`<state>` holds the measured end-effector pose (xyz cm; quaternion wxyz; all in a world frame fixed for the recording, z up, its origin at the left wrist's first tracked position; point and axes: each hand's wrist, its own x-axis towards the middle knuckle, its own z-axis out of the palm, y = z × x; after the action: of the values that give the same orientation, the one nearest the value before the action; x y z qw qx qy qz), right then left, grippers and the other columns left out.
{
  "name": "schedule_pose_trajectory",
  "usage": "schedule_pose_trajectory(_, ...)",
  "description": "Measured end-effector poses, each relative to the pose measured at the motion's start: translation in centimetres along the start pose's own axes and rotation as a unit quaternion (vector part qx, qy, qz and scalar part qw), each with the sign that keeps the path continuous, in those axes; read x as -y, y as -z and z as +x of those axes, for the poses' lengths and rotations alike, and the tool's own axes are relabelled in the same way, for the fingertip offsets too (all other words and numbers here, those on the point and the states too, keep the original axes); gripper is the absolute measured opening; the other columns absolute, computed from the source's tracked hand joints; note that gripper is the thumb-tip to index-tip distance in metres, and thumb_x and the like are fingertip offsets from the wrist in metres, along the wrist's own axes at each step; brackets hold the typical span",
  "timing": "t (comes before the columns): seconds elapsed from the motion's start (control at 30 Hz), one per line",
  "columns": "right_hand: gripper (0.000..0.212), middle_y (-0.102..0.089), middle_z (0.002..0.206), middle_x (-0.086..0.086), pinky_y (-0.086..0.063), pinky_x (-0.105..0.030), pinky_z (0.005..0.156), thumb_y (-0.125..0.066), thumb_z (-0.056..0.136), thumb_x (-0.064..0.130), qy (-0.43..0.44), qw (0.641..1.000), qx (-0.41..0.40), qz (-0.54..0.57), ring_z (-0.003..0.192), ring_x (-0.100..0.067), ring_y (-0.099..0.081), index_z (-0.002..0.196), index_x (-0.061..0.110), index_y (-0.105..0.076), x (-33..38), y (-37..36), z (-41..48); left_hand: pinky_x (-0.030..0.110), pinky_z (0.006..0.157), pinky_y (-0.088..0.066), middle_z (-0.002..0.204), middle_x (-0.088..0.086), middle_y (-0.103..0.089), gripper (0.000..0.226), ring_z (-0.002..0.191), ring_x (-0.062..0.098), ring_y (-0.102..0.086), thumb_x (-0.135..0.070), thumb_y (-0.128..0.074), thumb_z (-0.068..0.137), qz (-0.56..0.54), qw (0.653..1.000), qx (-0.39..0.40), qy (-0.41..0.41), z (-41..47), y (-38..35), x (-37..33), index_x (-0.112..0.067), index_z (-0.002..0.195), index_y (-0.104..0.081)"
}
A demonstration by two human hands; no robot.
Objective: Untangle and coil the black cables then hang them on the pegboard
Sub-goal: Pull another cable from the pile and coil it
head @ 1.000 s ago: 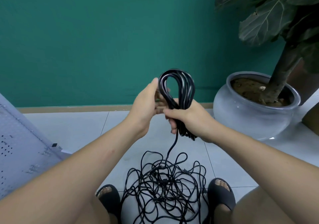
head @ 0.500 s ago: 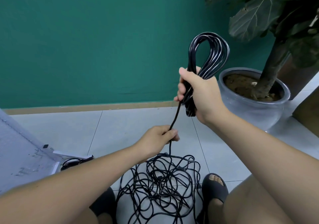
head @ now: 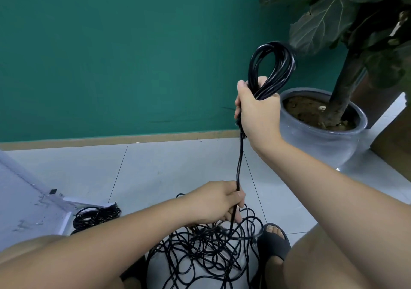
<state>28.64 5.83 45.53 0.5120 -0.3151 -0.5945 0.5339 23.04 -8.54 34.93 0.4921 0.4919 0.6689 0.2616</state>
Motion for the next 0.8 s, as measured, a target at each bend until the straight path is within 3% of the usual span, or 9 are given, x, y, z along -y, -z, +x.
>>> schedule_pose_trajectory(0.1,0.024,-0.053,0.068,-0.005,-0.042,-0.033,0.053,-0.065,0.103,0.024,0.020,0.997,0.046,-0.061,0.059,-0.023,-0.048,0.085,0.015,-0.051,-0.8,0.5,0.4,0.034,0.070,-0.053,0.074,0.002,-0.073,0.033,0.065,0.016,-0.059,-0.040,-0.043,0.114,0.129,0.990,-0.032,-0.041,-1.2,0.9,-1.1,-0.021,0.098,-0.063)
schedule_pose_trajectory(0.23,0.037,-0.055,0.064,0.012,-0.041,-0.030,0.060,-0.067,0.101,0.035,0.063,0.961,0.137,-0.232,0.060,-0.012,-0.048,0.069,0.039,-0.050,-1.8,1.0,0.5,0.028,0.052,-0.037,0.057,-0.006,-0.048,0.034,0.044,0.007,-0.041,-0.039,-0.048,0.113,0.181,0.972,-0.119,-0.091,-2.9,2.3,-2.4,-0.020,0.092,-0.067)
schedule_pose_trajectory(0.3,0.042,-0.054,0.060,0.018,-0.036,-0.024,0.057,-0.067,0.102,0.036,0.077,0.938,0.172,-0.291,0.058,-0.005,-0.047,0.067,0.037,-0.044,-2.3,1.1,0.4,0.028,0.052,-0.037,0.056,-0.005,-0.049,0.030,0.045,0.008,-0.042,-0.038,-0.052,0.112,0.186,0.961,-0.159,-0.126,-3.6,3.6,-2.7,-0.023,0.090,-0.067)
schedule_pose_trajectory(0.37,0.039,-0.056,0.060,0.020,-0.041,-0.023,0.058,-0.069,0.101,0.038,0.058,0.926,0.211,-0.307,0.057,-0.003,-0.050,0.069,0.032,-0.047,-3.0,0.8,0.1,0.027,0.055,-0.038,0.059,-0.005,-0.051,0.025,0.053,0.009,-0.046,-0.037,-0.055,0.110,0.197,0.945,-0.204,-0.164,-4.2,5.0,-3.1,-0.025,0.092,-0.069)
schedule_pose_trajectory(0.43,0.039,-0.057,0.058,0.014,-0.047,-0.033,0.062,-0.071,0.101,0.038,0.032,0.916,0.263,-0.301,0.057,-0.008,-0.052,0.071,0.025,-0.050,-3.5,0.6,-0.3,0.022,0.058,-0.035,0.062,-0.008,-0.053,0.017,0.059,0.007,-0.049,-0.033,-0.061,0.108,0.191,0.926,-0.251,-0.208,-4.9,6.4,-3.4,-0.026,0.095,-0.071)
schedule_pose_trajectory(0.5,0.041,-0.058,0.059,0.010,-0.043,-0.031,0.058,-0.069,0.105,0.039,-0.006,0.906,0.332,-0.261,0.055,-0.012,-0.051,0.076,0.015,-0.055,-3.8,0.7,-1.0,0.020,0.061,-0.039,0.070,-0.014,-0.064,0.009,0.063,0.006,-0.053,-0.030,-0.067,0.105,0.183,0.908,-0.284,-0.247,-5.5,7.6,-3.5,-0.027,0.100,-0.074)
schedule_pose_trajectory(0.57,0.048,-0.061,0.065,-0.007,-0.040,-0.029,0.050,-0.063,0.108,0.046,-0.076,0.892,0.396,-0.203,0.052,-0.021,-0.050,0.085,0.004,-0.056,-3.7,0.7,-2.1,0.033,0.064,-0.051,0.073,-0.016,-0.071,0.006,0.059,0.009,-0.059,-0.033,-0.070,0.103,0.172,0.903,-0.308,-0.244,-5.9,8.5,-3.5,-0.029,0.099,-0.072)
schedule_pose_trajectory(0.67,0.058,-0.057,0.063,-0.010,-0.035,-0.033,0.050,-0.050,0.111,0.059,-0.164,0.872,0.444,-0.129,0.049,-0.021,-0.042,0.087,0.007,-0.059,-3.1,0.3,-3.8,0.036,0.060,-0.054,0.062,-0.006,-0.068,0.026,0.050,0.015,-0.065,-0.040,-0.079,0.096,0.123,0.902,-0.357,-0.211,-6.2,9.1,-3.6,-0.025,0.088,-0.059)
schedule_pose_trajectory(0.8,0.064,-0.053,0.073,-0.015,-0.030,-0.029,0.051,-0.044,0.100,0.076,-0.251,0.873,0.417,0.003,0.051,-0.019,-0.034,0.067,0.028,-0.069,-1.7,-0.3,-4.8,0.032,0.055,-0.051,0.063,0.002,-0.069,0.040,0.049,0.015,-0.064,-0.042,-0.087,0.087,0.068,0.892,-0.401,-0.199,-6.5,9.6,-3.9,-0.018,0.079,-0.056)
